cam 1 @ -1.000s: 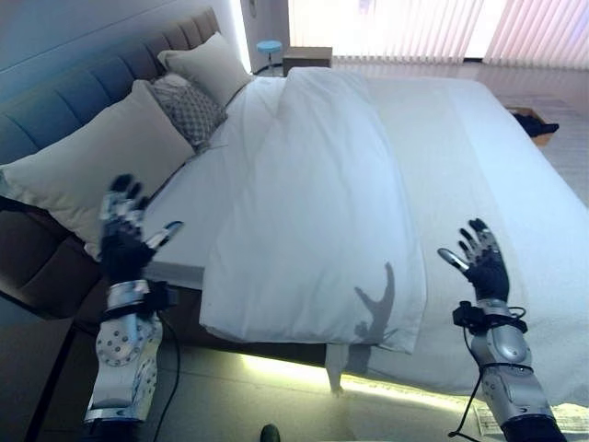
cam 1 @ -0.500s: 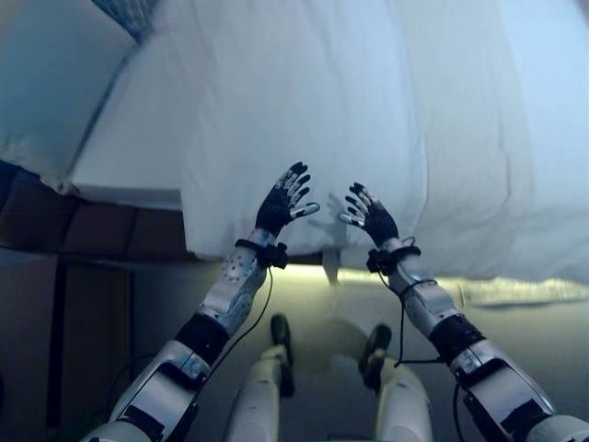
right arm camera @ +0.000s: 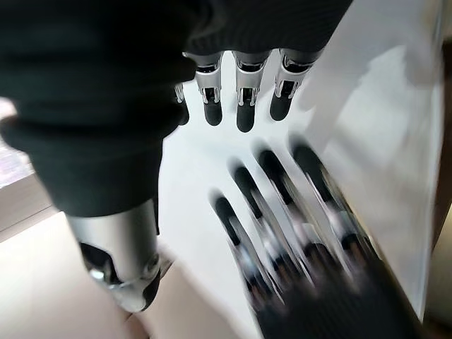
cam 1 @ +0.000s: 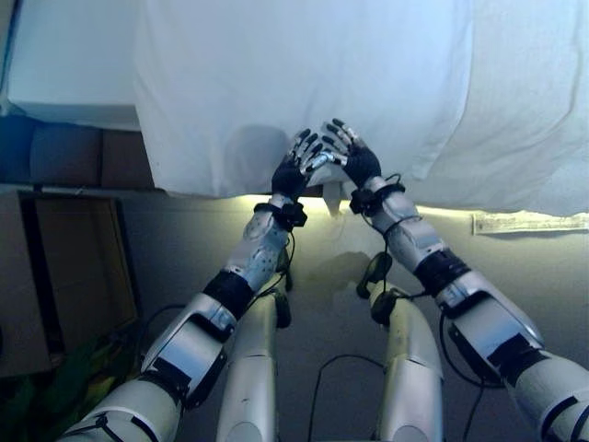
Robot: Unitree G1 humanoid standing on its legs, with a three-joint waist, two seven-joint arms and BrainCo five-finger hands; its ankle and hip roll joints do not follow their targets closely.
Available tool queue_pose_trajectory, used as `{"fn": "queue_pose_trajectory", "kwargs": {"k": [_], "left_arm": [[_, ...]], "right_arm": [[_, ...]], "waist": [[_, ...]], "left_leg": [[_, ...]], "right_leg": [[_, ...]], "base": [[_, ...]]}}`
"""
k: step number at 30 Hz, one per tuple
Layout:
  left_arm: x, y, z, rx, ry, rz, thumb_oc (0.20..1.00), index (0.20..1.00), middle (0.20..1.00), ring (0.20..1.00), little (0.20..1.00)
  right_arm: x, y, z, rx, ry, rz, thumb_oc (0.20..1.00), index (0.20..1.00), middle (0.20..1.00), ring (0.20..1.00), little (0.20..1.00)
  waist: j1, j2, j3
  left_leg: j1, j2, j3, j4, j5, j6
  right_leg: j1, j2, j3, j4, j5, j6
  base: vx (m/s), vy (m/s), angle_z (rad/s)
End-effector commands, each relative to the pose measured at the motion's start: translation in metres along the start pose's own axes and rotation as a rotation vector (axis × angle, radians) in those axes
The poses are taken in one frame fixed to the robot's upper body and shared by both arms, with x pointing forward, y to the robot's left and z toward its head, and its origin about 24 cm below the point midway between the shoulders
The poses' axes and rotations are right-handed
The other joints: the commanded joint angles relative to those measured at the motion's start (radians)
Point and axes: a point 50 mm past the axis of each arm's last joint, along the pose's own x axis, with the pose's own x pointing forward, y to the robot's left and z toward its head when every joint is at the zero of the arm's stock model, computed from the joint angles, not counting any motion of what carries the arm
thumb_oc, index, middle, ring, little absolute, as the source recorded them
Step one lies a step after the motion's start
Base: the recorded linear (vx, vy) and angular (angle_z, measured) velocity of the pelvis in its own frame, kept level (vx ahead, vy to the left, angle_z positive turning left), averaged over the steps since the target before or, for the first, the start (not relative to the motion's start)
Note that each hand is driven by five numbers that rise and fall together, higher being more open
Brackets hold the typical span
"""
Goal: Make the bed
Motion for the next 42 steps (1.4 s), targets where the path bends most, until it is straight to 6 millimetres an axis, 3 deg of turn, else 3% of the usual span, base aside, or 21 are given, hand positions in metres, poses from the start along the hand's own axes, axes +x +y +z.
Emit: {"fn": "queue_pose_trajectory", "kwargs": {"k": [1, 4, 6, 7, 8, 9, 11, 13, 17, 23, 26, 28, 31, 32, 33, 34, 35, 36, 38, 39, 42], "left_arm": [[0.006, 0.027, 0.043, 0.105, -0.135, 0.096, 1.000, 1.000, 1.000, 1.000, 1.000], [0.001, 0.069, 0.081, 0.225, -0.212, 0.259, 1.000, 1.000, 1.000, 1.000, 1.000], [0.000, 0.079, 0.094, 0.251, -0.242, 0.303, 1.000, 1.000, 1.000, 1.000, 1.000], [-0.008, 0.099, 0.114, 0.289, -0.281, 0.390, 1.000, 1.000, 1.000, 1.000, 1.000], [-0.008, 0.100, 0.115, 0.290, -0.282, 0.390, 1.000, 1.000, 1.000, 1.000, 1.000], [-0.015, 0.113, 0.134, 0.334, -0.321, 0.444, 1.000, 1.000, 1.000, 1.000, 1.000], [-0.024, 0.127, 0.143, 0.357, -0.335, 0.513, 1.000, 1.000, 1.000, 1.000, 1.000], [-0.032, 0.134, 0.149, 0.457, -0.333, 0.523, 1.000, 1.000, 1.000, 1.000, 1.000], [-0.057, 0.155, 0.155, 0.455, -0.382, 0.623, 1.000, 1.000, 1.000, 1.000, 1.000], [-0.093, 0.183, 0.161, 0.568, -0.381, 0.764, 1.000, 1.000, 1.000, 1.000, 1.000], [-0.126, 0.205, 0.156, 0.561, -0.388, 0.915, 1.000, 1.000, 1.000, 1.000, 1.000], [-0.136, 0.210, 0.146, 0.552, -0.369, 0.950, 1.000, 1.000, 1.000, 1.000, 1.000], [-0.172, 0.226, 0.099, 0.468, -0.262, 1.081, 1.000, 1.000, 1.000, 1.000, 1.000], [-0.173, 0.226, 0.097, 0.469, -0.257, 1.082, 1.000, 1.000, 1.000, 1.000, 1.000], [-0.189, 0.228, 0.066, 0.402, -0.181, 1.134, 1.000, 1.000, 1.000, 1.000, 1.000], [-0.191, 0.228, 0.064, 0.403, -0.176, 1.135, 1.000, 1.000, 1.000, 1.000, 1.000], [-0.216, 0.230, 0.016, 0.360, 0.010, 1.198, 1.000, 1.000, 1.000, 1.000, 1.000], [-0.216, 0.230, 0.016, 0.360, 0.010, 1.198, 1.000, 1.000, 1.000, 1.000, 1.000], [-0.226, 0.223, -0.007, 0.379, 0.102, 1.167, 1.000, 1.000, 1.000, 1.000, 1.000], [-0.244, 0.212, -0.048, 0.439, 0.322, 1.083, 1.000, 1.000, 1.000, 1.000, 1.000], [-0.272, 0.200, -0.084, 0.473, 0.530, 0.994, 1.000, 1.000, 1.000, 1.000, 1.000]], "right_arm": [[0.002, -0.026, 0.031, -0.076, -0.108, -0.089, 1.000, 1.000, 1.000, 1.000, 1.000], [-0.005, -0.068, 0.045, -0.169, -0.112, -0.243, 1.000, 1.000, 1.000, 1.000, 1.000], [-0.007, -0.079, 0.051, -0.179, -0.127, -0.293, 1.000, 1.000, 1.000, 1.000, 1.000], [-0.014, -0.099, 0.056, -0.166, -0.135, -0.373, 1.000, 1.000, 1.000, 1.000, 1.000], [-0.014, -0.099, 0.057, -0.165, -0.137, -0.371, 1.000, 1.000, 1.000, 1.000, 1.000], [-0.020, -0.117, 0.066, -0.184, -0.147, -0.437, 1.000, 1.000, 1.000, 1.000, 1.000], [-0.028, -0.130, 0.069, -0.192, -0.148, -0.488, 1.000, 1.000, 1.000, 1.000, 1.000], [-0.040, -0.149, 0.072, -0.201, -0.152, -0.562, 1.000, 1.000, 1.000, 1.000, 1.000], [-0.067, -0.176, 0.063, -0.220, -0.126, -0.670, 1.000, 1.000, 1.000, 1.000, 1.000], [-0.099, -0.199, 0.052, -0.244, -0.091, -0.762, 1.000, 1.000, 1.000, 1.000, 1.000], [-0.132, -0.215, 0.033, -0.230, -0.068, -0.868, 1.000, 1.000, 1.000, 1.000, 1.000], [-0.141, -0.216, 0.022, -0.221, -0.049, -0.904, 1.000, 1.000, 1.000, 1.000, 1.000], [-0.180, -0.221, -0.024, -0.192, 0.101, -1.035, 1.000, 1.000, 1.000, 1.000, 1.000], [-0.181, -0.221, -0.026, -0.196, 0.106, -1.035, 1.000, 1.000, 1.000, 1.000, 1.000], [-0.198, -0.217, -0.052, -0.202, 0.217, -1.069, 1.000, 1.000, 1.000, 1.000, 1.000], [-0.199, -0.216, -0.053, -0.206, 0.222, -1.070, 1.000, 1.000, 1.000, 1.000, 1.000], [-0.229, -0.206, -0.094, -0.214, 0.411, -1.096, 1.000, 1.000, 1.000, 1.000, 1.000], [-0.229, -0.206, -0.094, -0.215, 0.412, -1.097, 1.000, 1.000, 1.000, 1.000, 1.000], [-0.244, -0.200, -0.109, -0.216, 0.491, -1.088, 1.000, 1.000, 1.000, 1.000, 1.000], [-0.269, -0.184, -0.140, -0.207, 0.648, -1.061, 1.000, 1.000, 1.000, 1.000, 1.000], [-0.296, -0.160, -0.171, -0.211, 0.810, -0.966, 1.000, 1.000, 1.000, 1.000, 1.000]], "waist": [[0.014, 0.004, -0.025], [0.012, 0.005, -0.025], [0.012, 0.004, -0.025], [0.014, 0.006, -0.025], [0.014, 0.005, -0.025], [0.017, 0.006, -0.025], [0.020, 0.007, -0.025], [0.022, 0.011, -0.025], [0.025, 0.008, -0.025], [0.021, 0.002, -0.025], [0.013, -0.006, -0.025], [0.010, -0.007, -0.025], [0.014, -0.008, -0.025], [0.013, -0.007, -0.025], [0.014, -0.011, -0.025], [0.013, -0.009, -0.025], [0.008, -0.017, -0.025], [0.007, -0.017, -0.025], [0.008, -0.022, -0.025], [0.009, -0.031, -0.025], [0.020, -0.046, -0.026]], "left_leg": [[-0.007, -0.021, 0.017, 0.110, -0.141, -0.028], [-0.055, -0.023, 0.009, 0.150, -0.150, -0.029], [-0.071, -0.021, 0.004, 0.164, -0.155, -0.030], [-0.085, -0.020, 0.005, 0.178, -0.158, -0.030], [-0.088, -0.020, 0.004, 0.180, -0.159, -0.030], [-0.098, -0.018, 0.003, 0.186, -0.162, -0.030], [-0.107, -0.019, 0.002, 0.186, -0.164, -0.029], [-0.115, -0.020, 0.001, 0.190, -0.166, -0.029], [-0.140, -0.019, 0.002, 0.203, -0.172, -0.028], [-0.173, -0.015, 0.001, 0.228, -0.182, -0.027], [-0.183, -0.011, 0.001, 0.244, -0.189, -0.026], [-0.177, -0.010, 0.004, 0.244, -0.190, -0.026], [-0.122, -0.008, 0.013, 0.220, -0.195, -0.020], [-0.115, -0.009, 0.013, 0.216, -0.194, -0.020], [-0.064, -0.007, 0.016, 0.186, -0.194, -0.017], [-0.055, -0.008, 0.016, 0.180, -0.192, -0.017], [0.041, -0.006, 0.021, 0.131, -0.194, -0.020], [0.044, -0.007, 0.020, 0.123, -0.186, -0.019], [0.110, -0.006, 0.020, 0.093, -0.177, -0.017], [0.243, -0.004, 0.020, 0.024, -0.166, -0.024], [0.434, -0.004, 0.005, -0.083, -0.132, -0.033]], "right_leg": [[-0.005, -0.019, 0.050, -0.004, 0.050, 0.134], [-0.051, -0.017, 0.056, 0.039, 0.034, 0.132], [-0.066, -0.017, 0.061, 0.053, 0.026, 0.132], [-0.081, -0.018, 0.059, 0.065, 0.022, 0.134], [-0.084, -0.018, 0.060, 0.067, 0.021, 0.134], [-0.093, -0.020, 0.060, 0.072, 0.017, 0.135], [-0.103, -0.019, 0.058, 0.076, 0.011, 0.135], [-0.115, -0.020, 0.057, 0.086, 0.005, 0.135], [-0.136, -0.022, 0.059, 0.097, -0.004, 0.136], [-0.166, -0.023, 0.065, 0.123, -0.023, 0.129], [-0.177, -0.027, 0.065, 0.138, -0.034, 0.126], [-0.171, -0.028, 0.062, 0.138, -0.036, 0.125], [-0.133, -0.030, 0.044, 0.121, -0.039, 0.125], [-0.126, -0.030, 0.044, 0.118, -0.038, 0.125], [-0.083, -0.028, 0.034, 0.100, -0.036, 0.128], [-0.075, -0.027, 0.032, 0.095, -0.034, 0.129], [0.011, -0.019, 0.028, 0.061, -0.028, 0.138], [0.015, -0.018, 0.025, 0.052, -0.022, 0.136], [0.085, -0.015, 0.010, 0.028, -0.012, 0.139], [0.218, 0.001, 0.000, -0.035, 0.001, 0.146], [0.420, 0.026, -0.028, -0.142, 0.025, 0.150]], "base": [[0.01, -0.012, -0.06], [0.01, -0.010, 0.00], [0.02, 0.005, 0.08], [0.01, 0.009, 0.04], [0.00, 0.000, 0.00], [0.00, 0.000, 0.00], [0.00, 0.000, 0.00], [0.00, 0.000, 0.00], [0.00, -0.001, 0.01], [0.00, 0.000, 0.00], [0.00, 0.000, 0.00], [0.00, 0.000, 0.00], [0.00, 0.000, -0.01], [-0.01, -0.006, -0.04], [0.00, 0.000, 0.00], [0.02, -0.031, -0.03], [0.00, 0.000, 0.00], [0.05, -0.049, -0.02], [0.05, -0.039, 0.00], [0.10, -0.084, 0.02], [0.12, -0.102, 0.01]]}}
